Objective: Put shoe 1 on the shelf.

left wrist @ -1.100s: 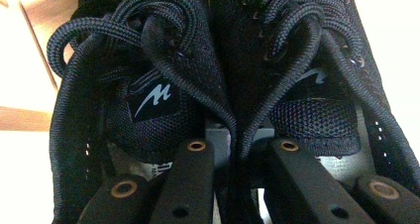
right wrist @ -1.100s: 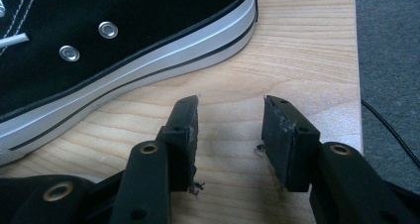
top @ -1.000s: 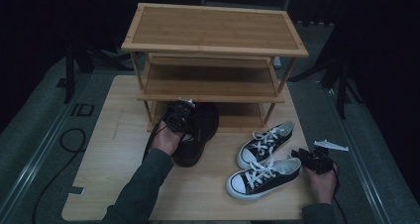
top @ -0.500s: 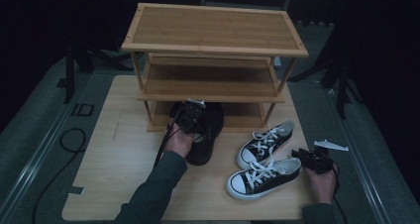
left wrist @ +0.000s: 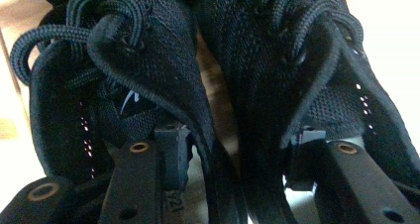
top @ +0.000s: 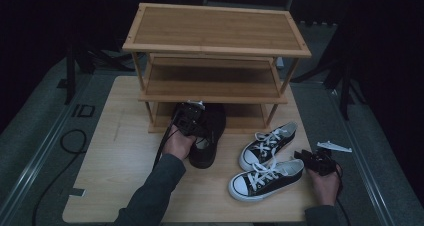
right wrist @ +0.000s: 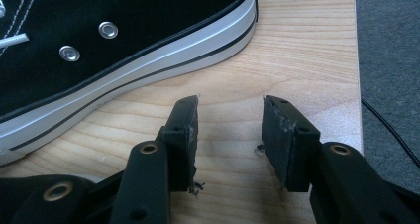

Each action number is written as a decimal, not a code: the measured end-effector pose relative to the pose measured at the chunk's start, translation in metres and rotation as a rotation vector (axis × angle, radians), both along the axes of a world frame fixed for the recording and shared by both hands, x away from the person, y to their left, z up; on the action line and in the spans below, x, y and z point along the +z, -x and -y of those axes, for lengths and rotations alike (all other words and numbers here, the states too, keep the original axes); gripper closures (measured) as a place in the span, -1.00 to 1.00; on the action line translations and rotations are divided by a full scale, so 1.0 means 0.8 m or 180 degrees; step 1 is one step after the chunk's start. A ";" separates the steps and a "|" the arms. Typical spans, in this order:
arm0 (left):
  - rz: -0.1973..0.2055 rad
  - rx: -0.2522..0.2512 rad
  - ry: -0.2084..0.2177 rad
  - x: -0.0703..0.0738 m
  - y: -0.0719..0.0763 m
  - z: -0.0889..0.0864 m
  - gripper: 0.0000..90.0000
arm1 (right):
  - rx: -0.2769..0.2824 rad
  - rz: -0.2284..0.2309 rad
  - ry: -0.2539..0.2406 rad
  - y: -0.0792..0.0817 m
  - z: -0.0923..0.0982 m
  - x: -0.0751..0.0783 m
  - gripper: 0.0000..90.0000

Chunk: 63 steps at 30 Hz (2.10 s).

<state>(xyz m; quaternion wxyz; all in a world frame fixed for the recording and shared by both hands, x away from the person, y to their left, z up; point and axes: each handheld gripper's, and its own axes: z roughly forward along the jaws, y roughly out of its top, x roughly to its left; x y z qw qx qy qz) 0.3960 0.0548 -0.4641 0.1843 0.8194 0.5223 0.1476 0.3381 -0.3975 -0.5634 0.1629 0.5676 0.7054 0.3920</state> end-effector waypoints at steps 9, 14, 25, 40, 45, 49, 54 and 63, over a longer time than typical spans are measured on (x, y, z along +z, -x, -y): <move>0.0155 -0.0123 0.0142 0.017 0.021 -0.017 0.13 | 0.0001 0.0000 -0.0006 0.000 0.000 0.000 0.27; 0.0232 -0.0254 0.0168 0.026 0.036 -0.024 0.14 | 0.0001 -0.0001 -0.0006 0.000 0.000 0.000 0.27; 0.0219 -0.0380 0.0346 0.037 0.053 -0.048 0.21 | 0.0008 0.0008 0.0004 0.000 0.000 0.000 0.27; 0.0252 -0.0364 0.0478 0.045 0.075 -0.073 0.25 | 0.0000 0.0001 -0.0004 0.000 0.000 0.000 0.27; 0.0290 -0.0420 0.0501 0.047 0.081 -0.076 0.28 | 0.0002 0.0001 -0.0004 0.000 0.000 0.000 0.27; 0.0327 -0.0498 0.0490 0.049 0.088 -0.075 0.28 | 0.0000 0.0000 -0.0005 0.000 0.000 0.000 0.27; 0.0289 -0.0629 0.0522 0.046 0.094 -0.079 0.31 | 0.0001 0.0000 -0.0004 0.000 0.000 0.000 0.27; 0.0364 -0.0699 0.0527 0.043 0.105 -0.079 0.28 | -0.0006 -0.0002 -0.0008 0.000 0.000 0.000 0.27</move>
